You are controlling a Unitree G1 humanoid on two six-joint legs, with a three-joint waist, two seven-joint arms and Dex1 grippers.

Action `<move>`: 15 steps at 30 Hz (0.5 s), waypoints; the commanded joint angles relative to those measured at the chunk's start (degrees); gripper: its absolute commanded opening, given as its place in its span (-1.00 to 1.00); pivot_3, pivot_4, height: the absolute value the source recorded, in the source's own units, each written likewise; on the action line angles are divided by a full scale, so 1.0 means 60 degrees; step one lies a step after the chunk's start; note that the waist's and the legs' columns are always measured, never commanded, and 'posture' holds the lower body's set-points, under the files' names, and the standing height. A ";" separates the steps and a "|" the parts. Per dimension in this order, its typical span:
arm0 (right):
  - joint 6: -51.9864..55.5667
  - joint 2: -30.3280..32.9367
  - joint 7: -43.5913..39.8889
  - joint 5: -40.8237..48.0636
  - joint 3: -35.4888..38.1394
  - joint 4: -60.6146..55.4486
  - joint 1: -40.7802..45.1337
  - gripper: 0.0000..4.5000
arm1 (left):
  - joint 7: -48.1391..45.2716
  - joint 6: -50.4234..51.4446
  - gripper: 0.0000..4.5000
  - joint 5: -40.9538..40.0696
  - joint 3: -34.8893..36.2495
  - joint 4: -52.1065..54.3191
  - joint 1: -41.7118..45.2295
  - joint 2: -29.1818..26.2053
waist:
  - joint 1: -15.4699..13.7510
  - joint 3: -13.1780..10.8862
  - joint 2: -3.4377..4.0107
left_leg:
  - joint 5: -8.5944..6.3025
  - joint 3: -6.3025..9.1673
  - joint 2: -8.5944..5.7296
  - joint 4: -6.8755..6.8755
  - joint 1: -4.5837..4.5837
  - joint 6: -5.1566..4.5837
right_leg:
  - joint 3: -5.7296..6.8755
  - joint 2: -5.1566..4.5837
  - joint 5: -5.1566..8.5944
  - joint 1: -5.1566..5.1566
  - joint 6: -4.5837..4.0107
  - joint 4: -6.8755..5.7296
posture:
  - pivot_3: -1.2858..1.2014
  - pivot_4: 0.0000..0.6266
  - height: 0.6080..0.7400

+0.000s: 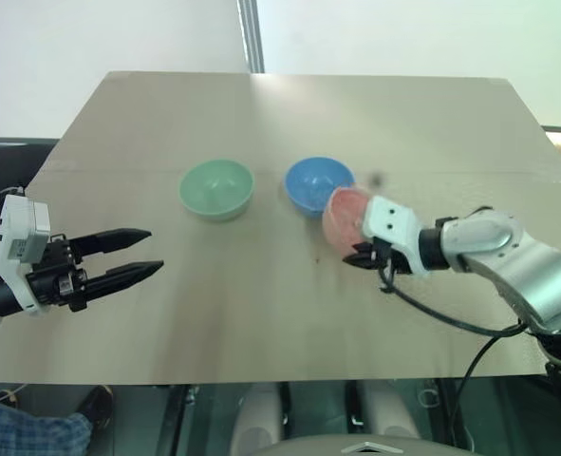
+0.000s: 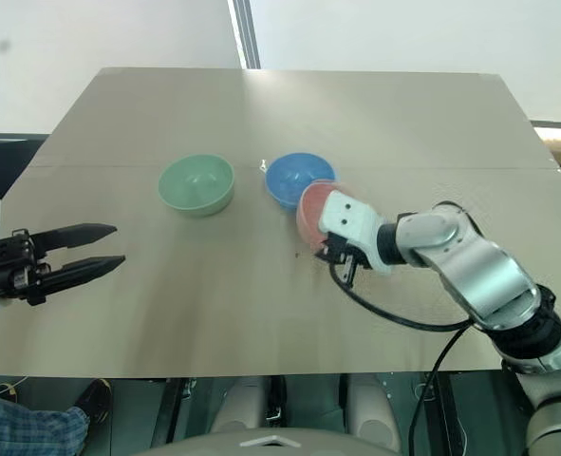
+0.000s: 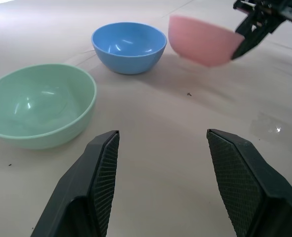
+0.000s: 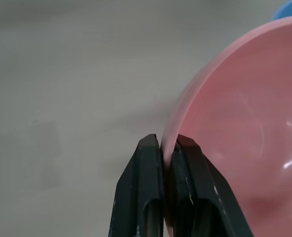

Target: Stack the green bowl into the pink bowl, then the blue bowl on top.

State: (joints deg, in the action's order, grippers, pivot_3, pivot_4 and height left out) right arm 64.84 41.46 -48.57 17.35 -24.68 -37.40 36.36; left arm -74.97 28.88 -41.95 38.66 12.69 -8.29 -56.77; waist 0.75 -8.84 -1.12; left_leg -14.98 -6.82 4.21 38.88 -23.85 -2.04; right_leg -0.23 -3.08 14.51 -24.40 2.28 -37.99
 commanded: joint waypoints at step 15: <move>0.0967 0.0368 0.0536 0.0236 -0.0574 -0.0918 0.0350 -0.23 | 0.0032 -0.0106 0.33 -0.0035 0.0392 0.0088 -0.0069 -0.0040 | 0.0011 0.0001 -0.0003 | 0.0003 -0.0003 0.0002 0.0000 0.0000 0.0006 | -0.0002 0.0005 0.0000 -0.0005 0.0000 -0.0001 | 0.03 -0.52 1.00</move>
State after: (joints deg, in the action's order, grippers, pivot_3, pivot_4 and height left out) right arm 69.52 43.42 -45.10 17.21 -30.92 -40.24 38.46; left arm -74.77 28.85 -41.81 38.79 12.31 -8.32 -56.97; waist 0.82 -8.84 -1.13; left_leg -14.97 -6.83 4.22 38.88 -23.85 -2.01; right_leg -0.25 -3.05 14.51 -24.43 2.27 -38.00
